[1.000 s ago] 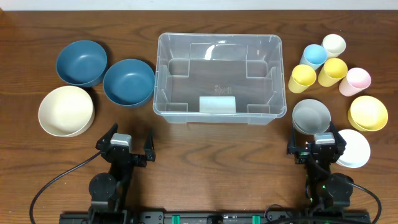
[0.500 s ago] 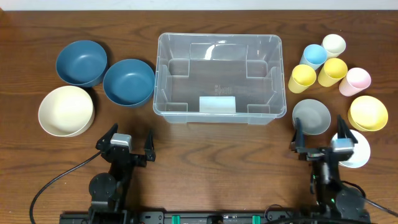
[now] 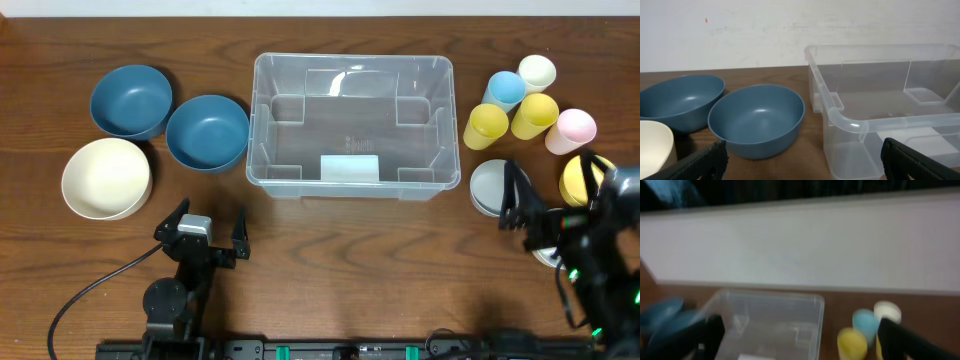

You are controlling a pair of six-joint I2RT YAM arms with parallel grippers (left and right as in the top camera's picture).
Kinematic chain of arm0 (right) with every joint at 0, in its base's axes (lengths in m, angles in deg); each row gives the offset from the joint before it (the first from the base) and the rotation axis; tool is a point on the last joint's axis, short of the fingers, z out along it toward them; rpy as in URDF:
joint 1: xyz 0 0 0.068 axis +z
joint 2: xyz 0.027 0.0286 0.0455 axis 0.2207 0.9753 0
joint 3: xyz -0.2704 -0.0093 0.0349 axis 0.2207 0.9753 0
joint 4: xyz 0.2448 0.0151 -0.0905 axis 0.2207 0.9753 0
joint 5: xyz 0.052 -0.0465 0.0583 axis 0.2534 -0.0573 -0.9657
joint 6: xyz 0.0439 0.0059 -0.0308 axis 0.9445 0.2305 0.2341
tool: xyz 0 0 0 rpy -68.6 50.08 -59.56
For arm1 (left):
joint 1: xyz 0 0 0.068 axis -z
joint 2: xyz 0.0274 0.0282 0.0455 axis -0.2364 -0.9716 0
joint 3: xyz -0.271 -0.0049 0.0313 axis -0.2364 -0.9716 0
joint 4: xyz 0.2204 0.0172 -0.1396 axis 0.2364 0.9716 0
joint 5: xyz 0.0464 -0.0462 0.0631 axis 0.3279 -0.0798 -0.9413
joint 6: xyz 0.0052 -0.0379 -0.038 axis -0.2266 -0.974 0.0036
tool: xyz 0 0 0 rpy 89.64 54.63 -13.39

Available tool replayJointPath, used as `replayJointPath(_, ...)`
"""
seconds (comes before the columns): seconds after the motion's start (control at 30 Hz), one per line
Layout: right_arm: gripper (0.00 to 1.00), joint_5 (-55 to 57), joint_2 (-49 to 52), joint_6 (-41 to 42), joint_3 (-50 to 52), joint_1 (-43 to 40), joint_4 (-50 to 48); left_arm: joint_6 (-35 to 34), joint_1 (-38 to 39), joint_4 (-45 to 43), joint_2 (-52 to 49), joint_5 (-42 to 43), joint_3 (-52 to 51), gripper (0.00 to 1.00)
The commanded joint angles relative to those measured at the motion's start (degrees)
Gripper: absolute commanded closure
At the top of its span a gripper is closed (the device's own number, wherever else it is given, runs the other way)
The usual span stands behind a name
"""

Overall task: Pack container
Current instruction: 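Reach the right gripper to the grey bowl and grasp its rim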

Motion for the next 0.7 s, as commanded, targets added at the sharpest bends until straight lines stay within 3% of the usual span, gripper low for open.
replayJointPath(0.0,0.01,-2.16,8.68,-1.75,-11.61,-0.5,6.49,0.96,-0.24,1.92,0.28,0.81,-1.01,0.02)
replayJointPath(0.1,0.01,-3.21,14.1,-1.66,-17.46,-0.48,12.98,0.96,-0.24,1.92,0.28,0.81,-1.01,0.02)
replayJointPath(0.3,0.01,-3.54,19.39,-4.24,-18.03,-0.5,19.56,0.96,-0.24,1.92,0.28,0.81,-1.01,0.02)
replayJointPath(0.4,0.01,10.73,22.32,7.85,-18.03,-0.72,25.42,0.96,-0.24,1.92,0.28,0.81,-1.01,0.02)
replayJointPath(0.53,0.02,26.27,27.69,30.58,-17.66,-1.44,36.89,0.96,-0.24,1.92,0.28,0.81,-1.01,0.02)
replayJointPath(0.67,0.01,27.87,33.09,35.17,-14.97,-1.84,38.56,0.96,-0.24,1.92,0.28,0.81,-1.01,0.02)
